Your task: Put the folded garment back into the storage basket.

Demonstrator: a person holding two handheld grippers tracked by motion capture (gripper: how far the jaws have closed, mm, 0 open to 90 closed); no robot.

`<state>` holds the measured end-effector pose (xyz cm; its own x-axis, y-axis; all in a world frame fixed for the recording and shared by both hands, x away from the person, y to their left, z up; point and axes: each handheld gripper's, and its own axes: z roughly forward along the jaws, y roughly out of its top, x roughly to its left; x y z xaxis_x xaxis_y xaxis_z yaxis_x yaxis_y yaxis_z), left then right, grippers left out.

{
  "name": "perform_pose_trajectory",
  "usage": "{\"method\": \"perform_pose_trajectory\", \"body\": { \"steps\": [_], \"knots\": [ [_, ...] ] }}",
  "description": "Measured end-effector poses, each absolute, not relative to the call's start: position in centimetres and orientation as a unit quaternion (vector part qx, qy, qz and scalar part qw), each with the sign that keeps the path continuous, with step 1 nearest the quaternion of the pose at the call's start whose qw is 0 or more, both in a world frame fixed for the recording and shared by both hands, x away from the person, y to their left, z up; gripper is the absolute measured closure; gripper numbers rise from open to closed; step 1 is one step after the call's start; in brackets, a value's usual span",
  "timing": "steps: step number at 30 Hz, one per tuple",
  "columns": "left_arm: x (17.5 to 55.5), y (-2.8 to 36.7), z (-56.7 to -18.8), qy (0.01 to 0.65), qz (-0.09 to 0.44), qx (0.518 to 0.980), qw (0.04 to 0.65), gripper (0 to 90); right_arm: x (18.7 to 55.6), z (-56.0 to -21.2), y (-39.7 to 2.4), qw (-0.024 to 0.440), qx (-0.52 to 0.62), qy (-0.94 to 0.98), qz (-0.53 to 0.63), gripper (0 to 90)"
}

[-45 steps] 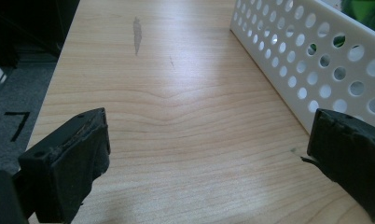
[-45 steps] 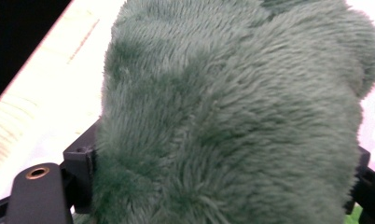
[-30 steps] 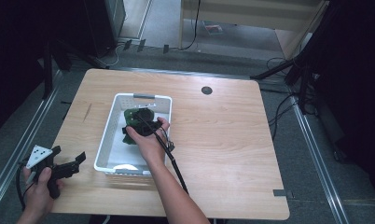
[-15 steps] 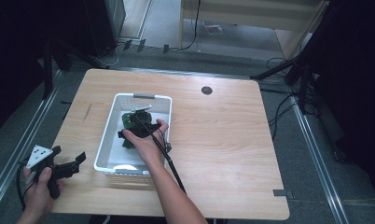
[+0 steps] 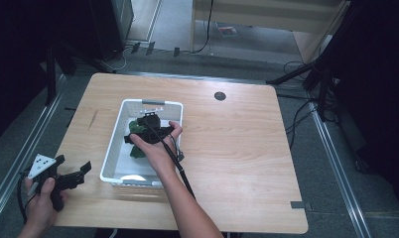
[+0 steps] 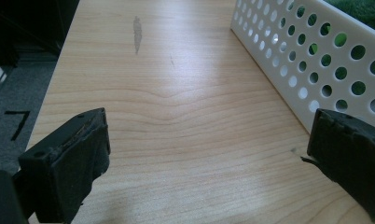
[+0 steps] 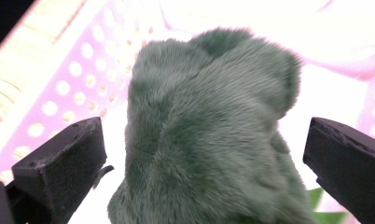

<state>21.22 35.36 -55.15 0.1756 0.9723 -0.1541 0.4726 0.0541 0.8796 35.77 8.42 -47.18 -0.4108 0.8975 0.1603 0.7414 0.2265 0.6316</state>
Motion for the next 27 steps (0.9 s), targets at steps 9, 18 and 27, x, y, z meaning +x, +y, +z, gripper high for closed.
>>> {"method": "perform_pose_trajectory", "body": {
  "steps": [9,18,27],
  "knots": [
    [21.2,35.3,-55.2,0.576,0.284,0.627,0.441,0.2,34.7,-43.9,5.6,0.139,0.521,0.75,0.384,0.0],
    [21.2,35.3,-55.2,0.577,0.284,0.627,0.44,0.2,33.8,-42.3,2.7,0.162,0.514,0.739,0.404,0.0],
    [21.2,35.3,-55.2,0.578,0.284,0.626,0.44,0.2,33.4,-42.2,-0.8,0.173,0.524,0.724,0.413,0.0]
  ]
}}
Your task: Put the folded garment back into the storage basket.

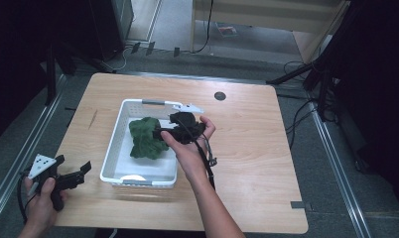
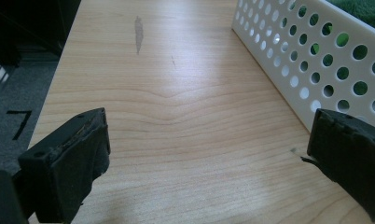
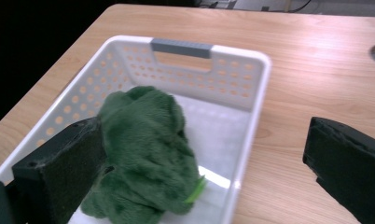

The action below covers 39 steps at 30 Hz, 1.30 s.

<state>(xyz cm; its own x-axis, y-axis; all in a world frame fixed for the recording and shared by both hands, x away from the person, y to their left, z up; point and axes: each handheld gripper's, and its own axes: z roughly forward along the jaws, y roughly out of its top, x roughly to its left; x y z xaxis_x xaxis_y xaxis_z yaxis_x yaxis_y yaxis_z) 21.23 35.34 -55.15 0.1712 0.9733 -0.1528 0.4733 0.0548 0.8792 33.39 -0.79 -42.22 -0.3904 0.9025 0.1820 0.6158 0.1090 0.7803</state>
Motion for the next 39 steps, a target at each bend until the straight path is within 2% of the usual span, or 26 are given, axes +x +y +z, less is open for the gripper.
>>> {"method": "perform_pose_trajectory", "body": {
  "steps": [13,30,39],
  "knots": [
    [21.2,35.3,-55.2,0.58,0.287,0.624,0.439,0.2,33.1,-42.6,-7.3,0.203,0.549,0.694,0.419,0.0],
    [21.2,35.3,-55.1,0.58,0.288,0.623,0.438,0.2,32.7,-44.7,-13.3,0.223,0.57,0.675,0.411,0.0],
    [21.2,35.2,-55.1,0.581,0.291,0.622,0.437,0.2,31.9,-46.8,-16.6,0.232,0.576,0.672,0.404,0.0]
  ]
}}
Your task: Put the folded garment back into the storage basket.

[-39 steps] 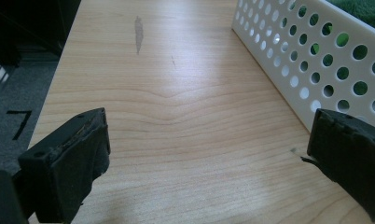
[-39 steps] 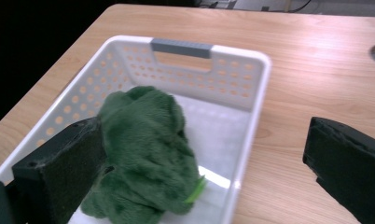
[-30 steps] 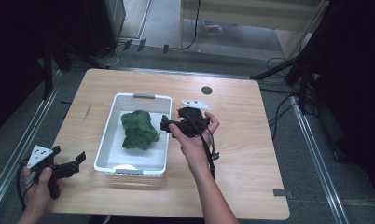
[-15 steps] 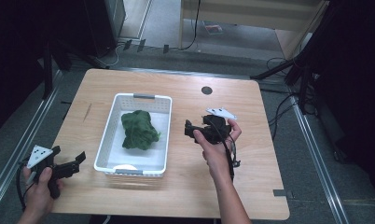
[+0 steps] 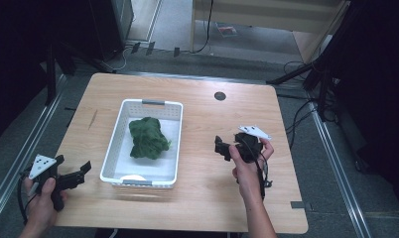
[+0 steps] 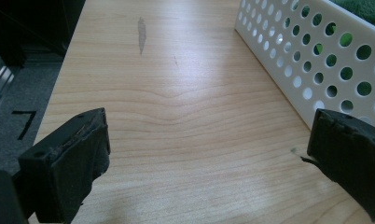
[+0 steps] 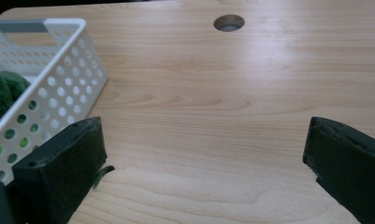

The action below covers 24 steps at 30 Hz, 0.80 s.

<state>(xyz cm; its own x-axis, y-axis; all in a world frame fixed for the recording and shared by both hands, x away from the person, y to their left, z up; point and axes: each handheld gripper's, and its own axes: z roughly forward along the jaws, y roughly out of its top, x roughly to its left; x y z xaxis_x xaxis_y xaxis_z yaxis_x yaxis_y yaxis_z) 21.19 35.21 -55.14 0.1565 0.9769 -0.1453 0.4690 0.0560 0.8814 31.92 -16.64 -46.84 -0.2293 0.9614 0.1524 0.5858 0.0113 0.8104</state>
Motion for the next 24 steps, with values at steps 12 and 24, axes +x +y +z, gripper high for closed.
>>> {"method": "perform_pose_trajectory", "body": {
  "steps": [12,24],
  "knots": [
    [21.2,35.2,-55.1,0.581,0.293,0.623,0.435,0.2,31.1,-49.5,-20.2,0.242,0.586,0.667,0.391,0.0],
    [21.2,35.1,-55.1,0.579,0.295,0.625,0.433,0.2,30.2,-52.0,-24.2,0.252,0.607,0.65,0.381,0.0]
  ]
}}
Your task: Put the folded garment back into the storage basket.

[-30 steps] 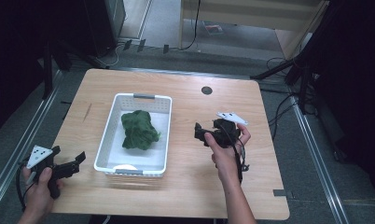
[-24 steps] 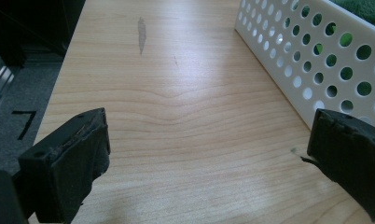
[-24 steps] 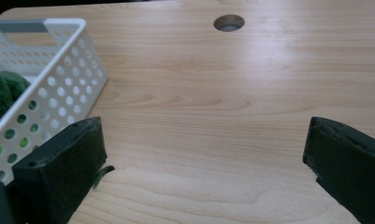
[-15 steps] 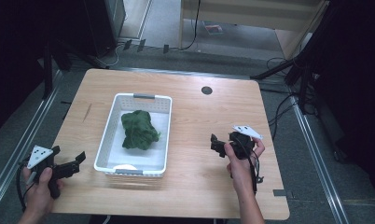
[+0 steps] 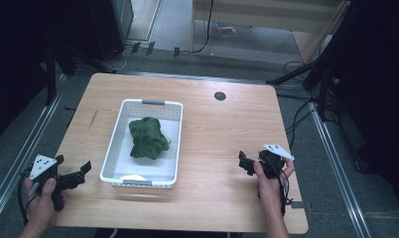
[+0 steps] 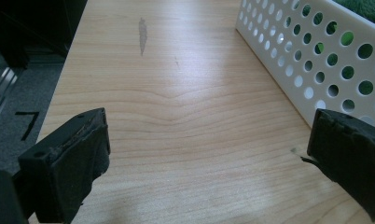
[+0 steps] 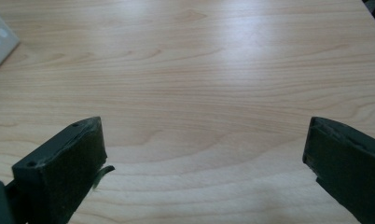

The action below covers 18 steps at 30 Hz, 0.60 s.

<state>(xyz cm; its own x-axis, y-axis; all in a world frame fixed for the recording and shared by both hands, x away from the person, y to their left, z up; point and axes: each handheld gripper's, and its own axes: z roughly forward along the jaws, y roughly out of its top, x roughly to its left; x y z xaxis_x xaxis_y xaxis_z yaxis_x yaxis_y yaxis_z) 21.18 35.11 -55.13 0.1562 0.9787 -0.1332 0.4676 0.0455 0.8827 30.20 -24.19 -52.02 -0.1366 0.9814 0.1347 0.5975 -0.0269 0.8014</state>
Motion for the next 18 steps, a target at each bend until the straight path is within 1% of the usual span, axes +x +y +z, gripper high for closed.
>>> {"method": "perform_pose_trajectory", "body": {
  "steps": [12,18],
  "knots": [
    [21.2,35.1,-55.1,0.58,0.293,0.625,0.433,0.2,28.5,-53.7,-27.5,0.255,0.614,0.651,0.366,0.0],
    [21.2,35.1,-55.1,0.579,0.295,0.624,0.433,0.2,27.2,-53.8,-29.2,0.253,0.615,0.647,0.372,0.0]
  ]
}}
